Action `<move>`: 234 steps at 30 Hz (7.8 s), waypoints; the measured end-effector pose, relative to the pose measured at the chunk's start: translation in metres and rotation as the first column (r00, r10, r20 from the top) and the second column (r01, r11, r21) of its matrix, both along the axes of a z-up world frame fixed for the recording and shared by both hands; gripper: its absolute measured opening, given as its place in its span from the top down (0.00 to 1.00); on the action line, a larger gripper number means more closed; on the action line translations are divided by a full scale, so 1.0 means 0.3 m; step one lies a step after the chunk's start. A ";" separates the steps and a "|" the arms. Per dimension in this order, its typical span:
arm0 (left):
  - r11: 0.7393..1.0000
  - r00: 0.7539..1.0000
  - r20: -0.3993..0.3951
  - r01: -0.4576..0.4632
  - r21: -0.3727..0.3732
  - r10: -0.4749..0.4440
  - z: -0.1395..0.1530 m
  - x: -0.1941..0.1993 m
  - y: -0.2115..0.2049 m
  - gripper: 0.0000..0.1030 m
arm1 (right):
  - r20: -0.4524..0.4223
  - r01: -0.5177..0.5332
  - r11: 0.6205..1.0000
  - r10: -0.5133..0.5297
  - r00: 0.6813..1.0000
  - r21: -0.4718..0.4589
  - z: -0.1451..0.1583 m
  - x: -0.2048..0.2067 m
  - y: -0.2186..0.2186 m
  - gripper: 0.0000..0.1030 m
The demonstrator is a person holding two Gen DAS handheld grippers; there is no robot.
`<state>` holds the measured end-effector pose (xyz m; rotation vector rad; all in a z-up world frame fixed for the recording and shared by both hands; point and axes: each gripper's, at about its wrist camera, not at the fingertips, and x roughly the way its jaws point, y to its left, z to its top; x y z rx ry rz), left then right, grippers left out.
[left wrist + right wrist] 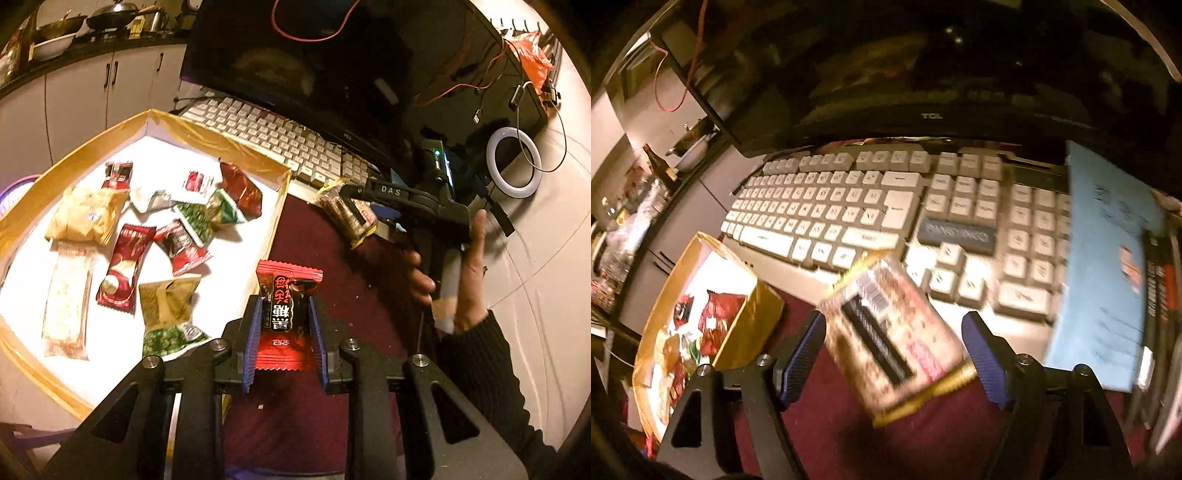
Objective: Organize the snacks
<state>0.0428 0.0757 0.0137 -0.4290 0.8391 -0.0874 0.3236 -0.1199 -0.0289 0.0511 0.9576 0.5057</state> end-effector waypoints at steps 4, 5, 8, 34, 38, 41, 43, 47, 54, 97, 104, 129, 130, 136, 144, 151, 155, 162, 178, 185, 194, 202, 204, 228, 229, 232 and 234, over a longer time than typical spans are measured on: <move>1.000 1.000 0.009 -0.011 -0.001 0.011 0.005 -0.015 0.015 0.78 | 0.027 -0.057 0.998 0.058 0.998 -0.011 -0.026 -0.015 0.034 0.20; 1.000 1.000 0.006 -0.011 0.001 0.011 0.003 -0.014 0.015 0.78 | 0.027 -0.077 0.997 0.078 0.997 -0.026 -0.033 -0.036 0.050 0.20; 1.000 1.000 0.006 -0.002 0.000 0.002 0.004 -0.018 0.012 0.78 | 0.038 -0.121 0.990 0.124 0.992 -0.072 -0.046 -0.093 0.092 0.20; 0.992 0.993 -0.005 -0.120 -0.032 0.120 0.034 0.046 0.214 0.78 | 0.118 -0.070 0.991 0.057 0.991 0.113 0.067 -0.526 0.062 0.32; 0.983 0.983 -0.005 -0.184 0.029 0.184 0.069 0.101 0.327 0.78 | 0.123 -0.192 0.975 0.178 0.976 0.114 0.142 -0.518 0.197 0.32; 0.981 0.981 -0.026 -0.191 0.035 0.192 0.067 0.156 0.398 0.78 | 0.116 -0.272 0.958 0.261 0.958 0.091 0.175 -0.475 0.317 0.32; 0.983 0.982 -0.045 -0.181 0.028 0.182 0.061 0.203 0.432 0.78 | 0.099 -0.310 0.948 0.303 0.948 0.067 0.184 -0.433 0.396 0.32; 0.986 0.982 -0.081 -0.167 0.016 0.168 0.041 0.306 0.486 0.78 | 0.048 -0.322 0.947 0.322 0.945 -0.006 0.146 -0.324 0.560 0.32; 0.986 0.970 -0.176 -0.169 -0.006 0.165 -0.048 0.444 0.564 0.78 | 0.064 -0.288 0.950 0.297 0.953 -0.117 0.081 -0.263 0.693 0.32; 0.865 0.920 0.106 -0.391 0.313 0.378 0.044 -0.217 0.206 0.25 | 0.103 -0.117 0.976 0.099 0.990 0.184 0.068 -0.827 0.200 0.17; 0.842 0.913 0.129 -0.407 0.355 0.387 0.073 -0.249 0.181 0.25 | 0.107 -0.120 0.976 0.101 0.989 0.182 0.084 -0.837 0.183 0.17; 0.802 0.904 0.087 -0.413 0.431 0.419 0.039 -0.272 0.195 0.24 | 0.129 -0.189 0.971 0.171 0.977 0.149 0.102 -0.884 0.286 0.17; 0.801 0.903 0.087 -0.416 0.430 0.421 0.037 -0.273 0.197 0.24 | 0.126 -0.196 0.970 0.178 0.976 0.147 0.100 -0.883 0.291 0.17; 0.799 0.902 0.086 -0.417 0.434 0.424 0.033 -0.279 0.210 0.24 | 0.138 -0.196 0.970 0.177 0.974 0.141 0.105 -0.891 0.308 0.17; 0.792 0.896 0.095 -0.430 0.433 0.434 0.034 -0.297 0.237 0.24 | 0.154 -0.206 0.971 0.187 0.970 0.121 0.114 -0.903 0.332 0.17; 0.803 0.901 0.084 -0.420 0.423 0.427 0.031 -0.297 0.252 0.24 | 0.168 -0.210 0.971 0.190 0.967 0.112 0.121 -0.914 0.349 0.17; 0.798 0.903 0.076 -0.411 0.441 0.423 0.025 -0.288 0.251 0.24 | 0.176 -0.204 0.973 0.184 0.967 0.104 0.119 -0.909 0.354 0.17; 0.792 0.897 0.100 -0.428 0.436 0.430 0.028 -0.296 0.266 0.24 | 0.153 -0.176 0.979 0.159 0.975 0.107 0.111 -0.880 0.355 0.17; 0.794 0.905 0.099 -0.412 0.448 0.414 0.027 -0.295 0.255 0.24 | 0.150 -0.162 0.980 0.144 0.978 0.119 0.113 -0.884 0.363 0.17; 0.794 0.903 0.095 -0.416 0.443 0.420 0.025 -0.299 0.265 0.24 | 0.153 -0.167 0.979 0.148 0.977 0.121 0.120 -0.885 0.370 0.17; 0.799 0.904 0.093 -0.414 0.436 0.418 0.036 -0.306 0.276 0.24 | 0.150 -0.176 0.976 0.155 0.976 0.131 0.138 -0.890 0.387 0.17; 0.801 0.906 0.091 -0.410 0.437 0.414 0.038 -0.301 0.279 0.24 | 0.157 -0.181 0.974 0.159 0.975 0.135 0.155 -0.893 0.402 0.17; 0.802 0.904 0.094 -0.416 0.429 0.418 0.036 -0.299 0.279 0.24 | 0.156 -0.185 0.974 0.164 0.974 0.129 0.154 -0.890 0.402 0.17; 0.812 0.920 0.090 -0.381 0.442 0.382 0.038 -0.258 0.270 0.24 | 0.128 -0.084 0.984 0.064 0.990 0.157 0.151 -0.787 0.360 0.17; 0.818 0.922 0.088 -0.377 0.435 0.378 0.039 -0.261 0.271 0.24 | 0.131 -0.086 0.985 0.067 0.989 0.147 0.154 -0.784 0.368 0.17; 0.823 0.921 0.086 -0.379 0.424 0.380 0.045 -0.272 0.276 0.24 | 0.129 -0.097 0.987 0.080 0.988 0.130 0.162 -0.783 0.390 0.17; 0.816 0.919 0.089 -0.383 0.433 0.383 0.046 -0.276 0.276 0.24 | 0.126 -0.104 0.986 0.088 0.988 0.129 0.168 -0.789 0.397 0.17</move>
